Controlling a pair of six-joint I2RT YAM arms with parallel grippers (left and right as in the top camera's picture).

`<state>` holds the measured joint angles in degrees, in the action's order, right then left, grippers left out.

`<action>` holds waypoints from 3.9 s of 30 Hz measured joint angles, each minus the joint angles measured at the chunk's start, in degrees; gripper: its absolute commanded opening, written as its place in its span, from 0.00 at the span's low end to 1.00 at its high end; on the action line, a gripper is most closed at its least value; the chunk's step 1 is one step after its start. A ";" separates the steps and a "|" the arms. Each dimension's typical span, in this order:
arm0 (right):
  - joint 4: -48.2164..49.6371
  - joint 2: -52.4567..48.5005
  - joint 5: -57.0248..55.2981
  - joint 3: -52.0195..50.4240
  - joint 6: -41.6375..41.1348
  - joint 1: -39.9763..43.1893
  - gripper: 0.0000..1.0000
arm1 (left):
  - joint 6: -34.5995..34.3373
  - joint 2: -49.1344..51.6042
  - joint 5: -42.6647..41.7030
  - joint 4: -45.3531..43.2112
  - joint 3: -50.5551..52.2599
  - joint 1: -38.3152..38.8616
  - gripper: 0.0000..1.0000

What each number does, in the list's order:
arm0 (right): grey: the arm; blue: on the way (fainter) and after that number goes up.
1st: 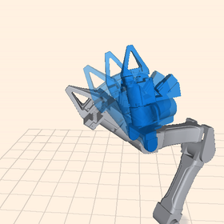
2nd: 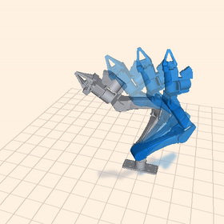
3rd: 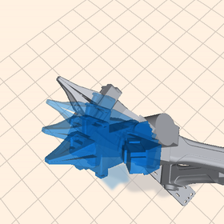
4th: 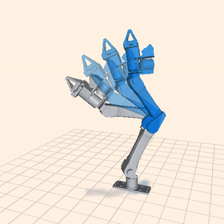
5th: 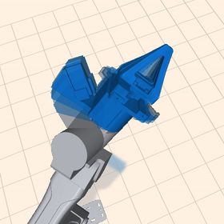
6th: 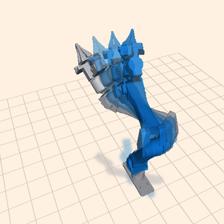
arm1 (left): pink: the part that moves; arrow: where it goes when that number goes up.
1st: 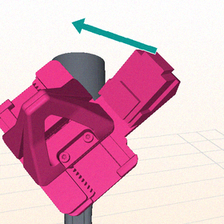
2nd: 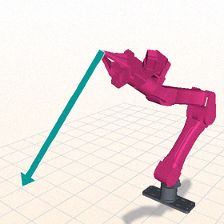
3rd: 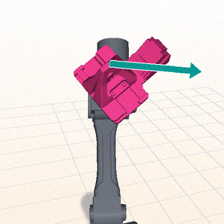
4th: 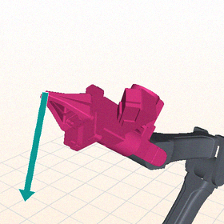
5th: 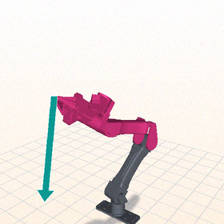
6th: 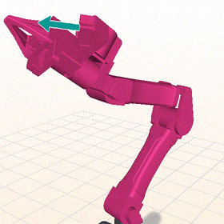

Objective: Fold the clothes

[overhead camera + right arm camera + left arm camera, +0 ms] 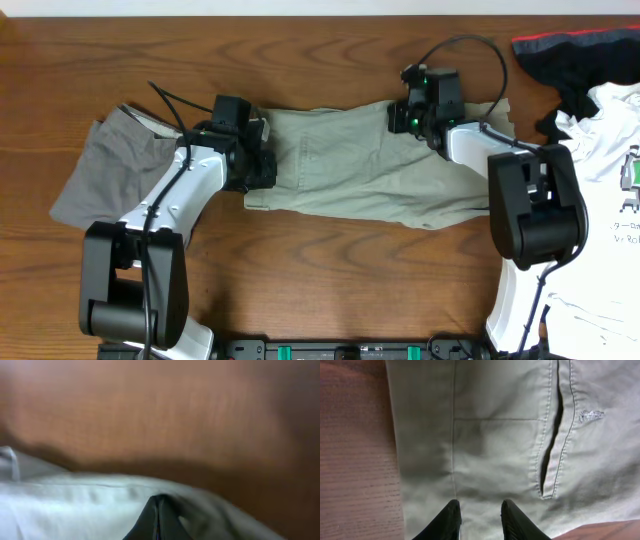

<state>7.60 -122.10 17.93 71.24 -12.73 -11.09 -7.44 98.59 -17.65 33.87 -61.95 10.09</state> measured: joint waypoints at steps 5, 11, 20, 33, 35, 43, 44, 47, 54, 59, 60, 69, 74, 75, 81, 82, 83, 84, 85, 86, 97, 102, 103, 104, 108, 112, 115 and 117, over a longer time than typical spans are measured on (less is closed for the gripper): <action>5.62 -0.07 -1.20 0.07 -1.60 0.31 0.01 | 0.11 0.00 0.02 0.04 0.00 0.00 0.38; -6.99 4.17 -0.92 -0.15 -1.92 3.23 0.13 | 1.07 0.00 -0.02 -0.02 0.00 0.00 0.46; -41.24 29.59 5.31 0.74 0.44 7.06 0.13 | 3.58 0.00 -0.04 -7.28 0.09 0.00 0.30; -47.80 24.02 3.04 -12.98 -0.52 -5.33 0.04 | 4.48 3.65 -1.97 -20.63 0.09 1.79 0.20; -44.98 23.54 2.67 -15.52 -1.57 -5.44 0.03 | 4.42 5.68 -2.08 -22.29 0.09 2.75 0.20; -49.79 23.06 2.60 -20.59 -6.51 -5.44 0.01 | 4.07 12.28 -2.69 -26.25 -0.07 4.00 0.20; -51.60 23.06 2.78 -20.65 -7.13 -5.44 0.02 | 3.80 12.52 -2.75 -26.51 -0.07 3.89 0.20; -57.27 22.95 0.15 -21.20 -9.29 -5.49 0.01 | 2.95 12.81 -2.71 -27.34 -0.17 3.80 0.20; -57.07 23.15 0.17 -21.33 -9.29 -5.49 0.01 | -0.11 13.53 -3.23 -29.64 -0.57 2.80 0.23; -52.59 27.63 8.83 -21.55 -0.81 -5.49 0.01 | -0.92 13.16 -6.32 -27.76 -0.83 2.27 0.26; -52.17 29.57 10.14 -21.55 0.31 -5.49 0.01 | -1.16 12.81 -7.04 -26.67 -0.83 2.12 0.26; -44.59 37.24 6.29 -21.51 -1.36 -5.49 0.02 | -1.73 9.16 -12.50 -23.82 -0.83 2.89 0.38; -39.12 31.36 0.96 -21.51 -5.57 -5.49 0.01 | -1.75 9.16 -9.77 -23.82 -0.83 4.63 0.40; -38.36 30.03 0.42 -21.51 -6.19 -5.49 0.01 | -1.75 9.16 -8.83 -23.80 -0.83 4.85 0.40; -35.06 22.27 -0.28 -20.83 -9.55 -5.27 0.01 | -1.75 9.16 -4.04 -23.85 -0.83 5.07 0.38; -35.28 21.86 -0.07 -20.41 -10.03 -5.27 0.01 | -1.77 9.16 -3.17 -23.80 -0.83 5.07 0.38; -35.69 21.44 0.15 -20.02 -10.45 -5.25 0.01 | -1.73 9.16 -2.58 -23.82 -0.83 5.07 0.38; -36.20 21.16 0.26 -19.61 -10.75 -5.22 0.01 | -1.75 9.16 -1.55 -23.80 -0.83 5.07 0.38; -36.87 20.83 0.33 -19.17 -10.97 -5.22 0.01 | -1.75 9.16 -0.76 -23.80 -0.83 5.07 0.38; -37.62 20.65 0.33 -18.84 -11.13 -5.22 0.01 | -1.75 9.16 0.48 -23.85 -0.83 5.09 0.38; -50.40 19.85 2.47 -17.55 -12.31 -5.25 0.01 | -1.75 10.67 9.31 -26.43 -0.83 4.92 0.37; -54.05 19.61 3.30 -17.73 -12.33 -5.27 0.01 | -1.75 11.96 9.25 -26.73 -0.83 3.96 0.37; -53.99 19.61 3.30 -17.73 -12.33 -5.27 0.01 | -1.75 11.96 8.98 -26.80 -0.83 3.58 0.37; -53.88 19.61 3.32 -17.73 -12.33 -5.27 0.01 | -1.77 11.96 8.74 -26.64 -0.87 3.32 0.37; -53.16 19.63 3.39 -17.79 -12.35 -5.27 0.01 | -1.77 11.61 5.40 -22.38 -2.29 1.81 0.38; -52.65 19.82 3.50 -17.94 -11.80 -5.27 0.01 | -1.75 8.22 1.33 -18.69 -2.62 1.25 0.46; -52.59 19.89 3.54 -18.01 -10.19 -5.27 0.02 | -1.66 3.15 -0.74 -17.40 -2.69 1.88 0.48; -52.46 20.24 3.76 -18.23 -8.00 -5.27 0.03 | -1.70 -0.48 -1.75 -16.35 -3.10 2.86 0.48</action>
<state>-44.86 -101.86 21.69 53.01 -20.73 -16.36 -9.15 98.10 -19.40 17.52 -65.06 12.95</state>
